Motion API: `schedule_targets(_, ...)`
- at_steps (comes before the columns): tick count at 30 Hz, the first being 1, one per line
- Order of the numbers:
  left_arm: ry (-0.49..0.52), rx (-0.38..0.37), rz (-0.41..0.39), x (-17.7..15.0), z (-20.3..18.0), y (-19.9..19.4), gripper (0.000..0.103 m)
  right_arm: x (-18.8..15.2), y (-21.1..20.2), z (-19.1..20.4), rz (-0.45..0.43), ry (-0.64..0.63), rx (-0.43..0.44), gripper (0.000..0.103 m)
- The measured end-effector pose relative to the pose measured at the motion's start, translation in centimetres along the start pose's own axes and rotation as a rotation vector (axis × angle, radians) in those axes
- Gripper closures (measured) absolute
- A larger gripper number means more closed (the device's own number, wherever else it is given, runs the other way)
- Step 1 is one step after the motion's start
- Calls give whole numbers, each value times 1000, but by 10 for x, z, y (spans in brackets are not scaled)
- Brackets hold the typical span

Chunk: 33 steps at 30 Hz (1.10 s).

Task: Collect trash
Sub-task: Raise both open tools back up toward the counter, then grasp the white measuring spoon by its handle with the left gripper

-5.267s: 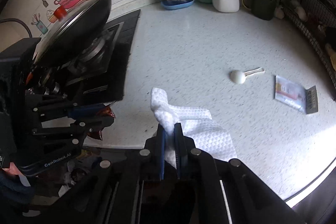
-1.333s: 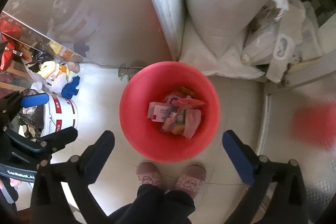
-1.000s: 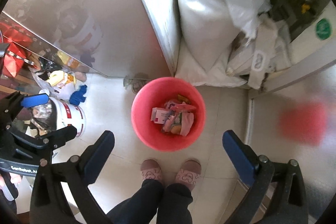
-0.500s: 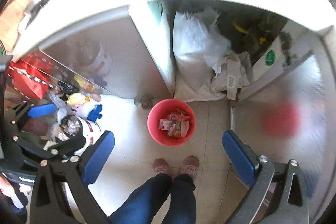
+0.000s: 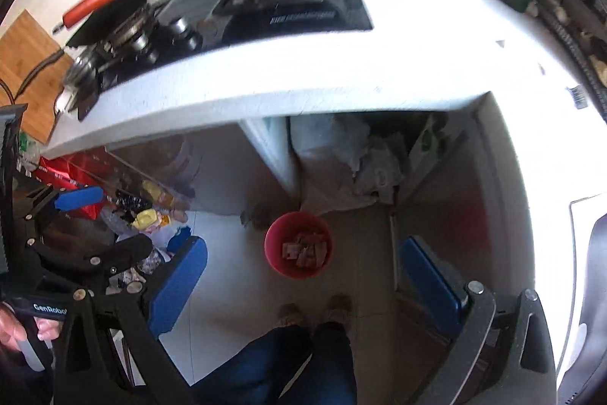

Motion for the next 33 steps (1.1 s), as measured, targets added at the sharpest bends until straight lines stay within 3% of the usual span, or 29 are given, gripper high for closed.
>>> schedule_targets(7, 67, -45, -34, 51, -39, -7, 0, 22, -16, -36, -47, 58, 0, 1)
schedule_targets(15, 156, -52, -51, 144, -95, 12, 0, 64, -24, -103, -81, 125, -24, 0)
schedule_targets(23, 324, -96, -20, 237, -194, 63, 0, 124, -11, -213, -72, 238, -78, 1)
schedule_targets(33, 522, -156, 41, 316, -298, 133, 0, 145, 11, -326, -36, 397, -154, 1)
Point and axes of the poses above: each gripper's, at about its wrist camera, not at the fingertips, and y roughly the way its jaws point, z to its left, x to its top, the point moved 9 cm from there along y, roughly the way its jaws point, and after that the axes turned 5 degrees about -x, right-handed, at the moved point
